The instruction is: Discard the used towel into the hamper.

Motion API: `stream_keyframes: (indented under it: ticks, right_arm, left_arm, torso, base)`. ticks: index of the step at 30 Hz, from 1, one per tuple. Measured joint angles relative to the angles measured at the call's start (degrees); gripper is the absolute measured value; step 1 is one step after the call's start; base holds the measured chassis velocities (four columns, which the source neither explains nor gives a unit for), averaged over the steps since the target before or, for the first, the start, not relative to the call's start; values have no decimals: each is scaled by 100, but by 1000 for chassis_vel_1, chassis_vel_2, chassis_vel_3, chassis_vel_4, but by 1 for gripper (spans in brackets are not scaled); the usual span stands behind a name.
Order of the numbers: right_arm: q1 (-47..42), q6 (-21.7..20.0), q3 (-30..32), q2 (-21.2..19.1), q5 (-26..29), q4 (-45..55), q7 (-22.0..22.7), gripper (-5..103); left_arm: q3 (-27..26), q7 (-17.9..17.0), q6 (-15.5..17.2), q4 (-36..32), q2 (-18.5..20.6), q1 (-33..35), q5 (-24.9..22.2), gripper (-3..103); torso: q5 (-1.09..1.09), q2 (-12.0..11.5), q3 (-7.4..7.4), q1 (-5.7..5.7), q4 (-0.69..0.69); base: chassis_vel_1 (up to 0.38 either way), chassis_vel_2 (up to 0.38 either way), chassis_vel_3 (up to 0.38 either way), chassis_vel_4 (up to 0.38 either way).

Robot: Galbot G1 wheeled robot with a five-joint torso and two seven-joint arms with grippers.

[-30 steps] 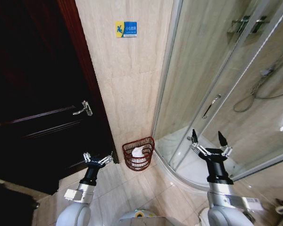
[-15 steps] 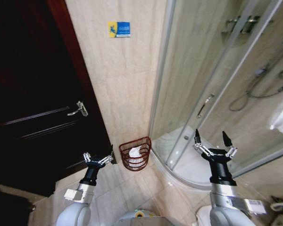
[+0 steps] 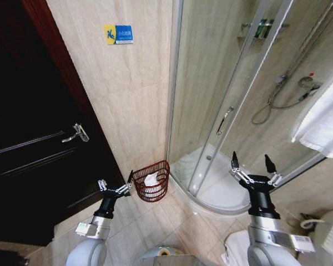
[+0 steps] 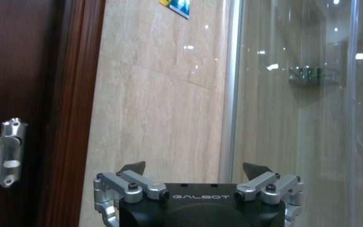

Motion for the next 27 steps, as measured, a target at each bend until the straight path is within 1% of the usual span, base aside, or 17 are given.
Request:
stream_keyframes:
  ticks: [14, 21, 27]
  right_arm:
    - [37, 46, 26, -1, 40, -1, 70, 100]
    - [59, 88, 51, -1, 52, -1, 159, 100]
    - [137, 131, 116, -1, 103, -1, 378, 100]
  left_arm:
    - [0, 0, 0, 0, -1, 0, 0, 100]
    - [0, 0, 0, 0, -1, 0, 0, 100]
    - [0, 0, 0, 0, 0, -1, 0, 100]
  torso:
    - [1, 0, 0, 0, 0]
    - [0, 0, 0, 0, 0]
    - [1, 0, 0, 0, -2]
  base:
    - [-80, -79, 3, 9]
    - [-80, -86, -80, -77]
    - [-93, -87, -113, -105]
